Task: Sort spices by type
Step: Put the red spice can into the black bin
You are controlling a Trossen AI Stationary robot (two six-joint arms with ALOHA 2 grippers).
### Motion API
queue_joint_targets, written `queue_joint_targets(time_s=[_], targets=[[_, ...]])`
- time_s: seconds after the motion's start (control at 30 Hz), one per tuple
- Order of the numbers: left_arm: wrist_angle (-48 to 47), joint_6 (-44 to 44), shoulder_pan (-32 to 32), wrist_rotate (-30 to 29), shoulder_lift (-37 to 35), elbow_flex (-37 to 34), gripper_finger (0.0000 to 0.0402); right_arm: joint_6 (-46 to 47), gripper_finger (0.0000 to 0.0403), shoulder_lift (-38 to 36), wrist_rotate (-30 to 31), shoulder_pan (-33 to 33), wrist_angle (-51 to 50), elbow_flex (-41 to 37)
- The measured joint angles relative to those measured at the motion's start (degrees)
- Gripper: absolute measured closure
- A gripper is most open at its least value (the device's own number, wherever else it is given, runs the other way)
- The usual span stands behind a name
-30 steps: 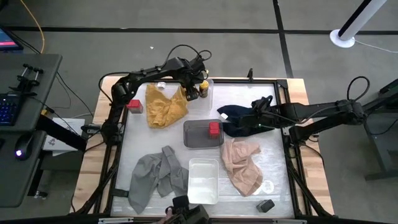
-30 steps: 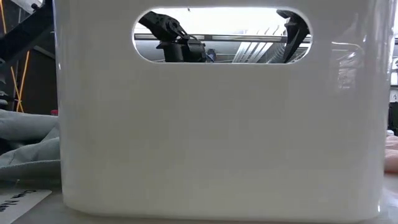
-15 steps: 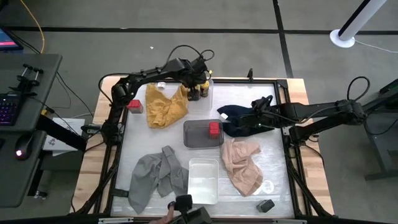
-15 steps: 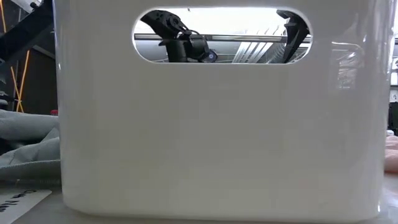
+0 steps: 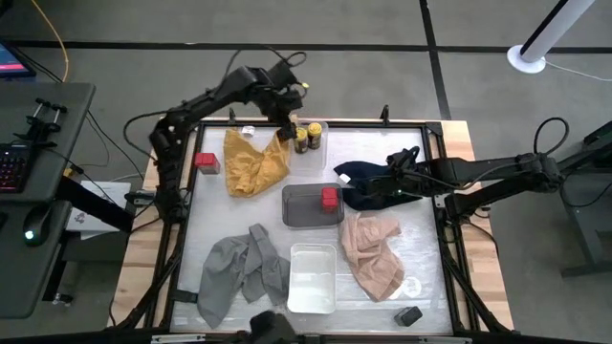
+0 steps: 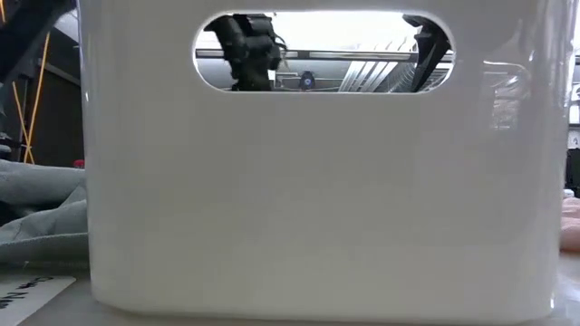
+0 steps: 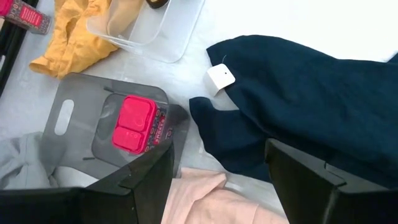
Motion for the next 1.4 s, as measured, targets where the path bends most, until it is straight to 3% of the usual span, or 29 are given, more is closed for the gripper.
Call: queue_joint_targets(time_s=[0.1, 0.23, 0.3, 0.43, 0.53, 0.63, 0.73, 0.83, 1.1, 1.23, 1.4], targets=[[2.6, -1.7, 0.3, 5.7, -5.5, -7.4, 0.0121, 0.0, 0.0155, 0.0, 0.0, 0.0, 0.7, 0.0], [7.7, -4.9, -1.0, 5.6, -15.5, -21.6, 0.0124, -2.7, 0.0155, 0.0, 0.0, 0.0, 3.1, 0.0], [9.7, -8.6, -1.6, 0.2, -20.8, -29.3, 0.0124, -3.8, 0.0155, 0.0, 0.1, 0.0, 4.5, 0.0], [7.3, -15.5, -1.7, -21.3, -29.3, -40.3, 0.0124, -6.1, 0.0155, 0.0, 0.3, -0.4, 6.9, 0.0], [-1.3, -17.1, -0.2, -27.3, -31.4, -43.2, 0.0124, -8.0, 0.0155, 0.0, 0.3, -1.4, 7.9, 0.0], [-11.0, -20.4, 1.7, -27.5, -29.8, -43.4, 0.0124, -11.2, 0.0155, 0.0, 0.2, -2.9, 8.9, 0.0], [-15.6, -20.4, 2.5, -32.2, -27.2, -43.4, 0.0124, -14.3, 0.0155, 0.0, -0.2, -4.8, 10.2, 0.0], [-16.4, -16.4, 2.8, -36.0, -24.3, -43.4, 0.0124, -17.4, 0.0155, 0.0, -1.7, -6.5, 11.3, 0.0], [-20.7, 1.2, 2.8, -38.9, -13.9, -43.4, 0.0124, -21.6, 0.0155, 0.0, -4.4, -8.3, 12.5, 0.0], [-21.0, 4.2, 2.8, -44.5, -9.3, -43.4, 0.0124, -22.1, 0.0155, 0.0, -4.4, -8.3, 12.5, 0.0], [-21.1, 5.5, 3.2, -43.0, -6.0, -43.4, 0.0124, -22.1, 0.0155, 0.0, -4.4, -8.3, 12.4, 0.0]])
